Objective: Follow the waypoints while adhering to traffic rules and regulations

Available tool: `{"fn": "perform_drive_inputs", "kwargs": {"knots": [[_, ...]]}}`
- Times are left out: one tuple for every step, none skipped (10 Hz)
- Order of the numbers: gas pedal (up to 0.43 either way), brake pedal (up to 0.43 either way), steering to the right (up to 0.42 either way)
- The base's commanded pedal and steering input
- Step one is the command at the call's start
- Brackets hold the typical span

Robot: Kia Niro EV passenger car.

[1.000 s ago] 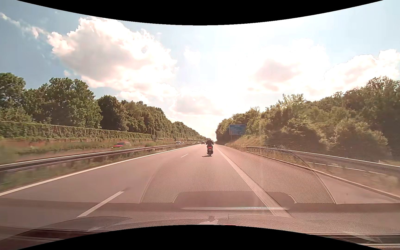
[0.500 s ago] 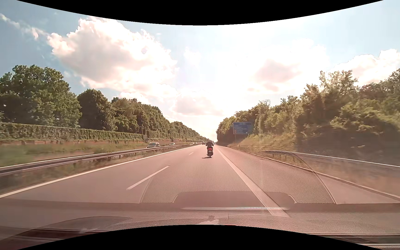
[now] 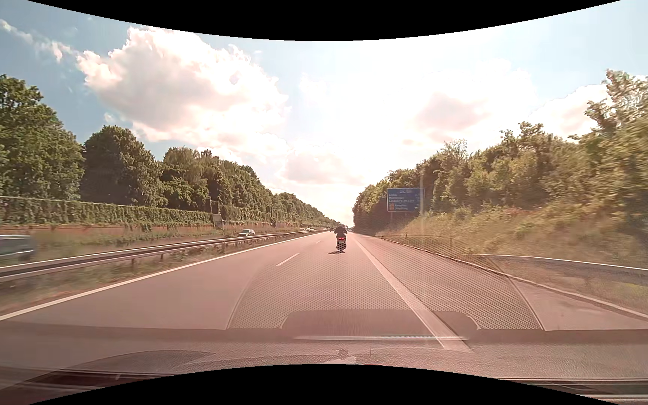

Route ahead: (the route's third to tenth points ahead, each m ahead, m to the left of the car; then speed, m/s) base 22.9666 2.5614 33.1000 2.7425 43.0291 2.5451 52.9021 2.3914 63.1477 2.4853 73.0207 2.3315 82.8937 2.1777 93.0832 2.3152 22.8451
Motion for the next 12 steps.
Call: {"fn": "perform_drive_inputs", "kwargs": {"knots": [[0.268, 0.012, -0.004], [0.268, 0.012, -0.004], [0.268, 0.012, -0.003], [0.268, 0.012, -0.002], [0.268, 0.012, -0.002], [0.268, 0.012, -0.002], [0.268, 0.012, -0.001], [0.268, 0.006, 0.000], [0.268, 0.012, 0.001], [0.268, 0.006, 0.001], [0.268, 0.012, 0.001], [0.268, 0.012, 0.001]]}}
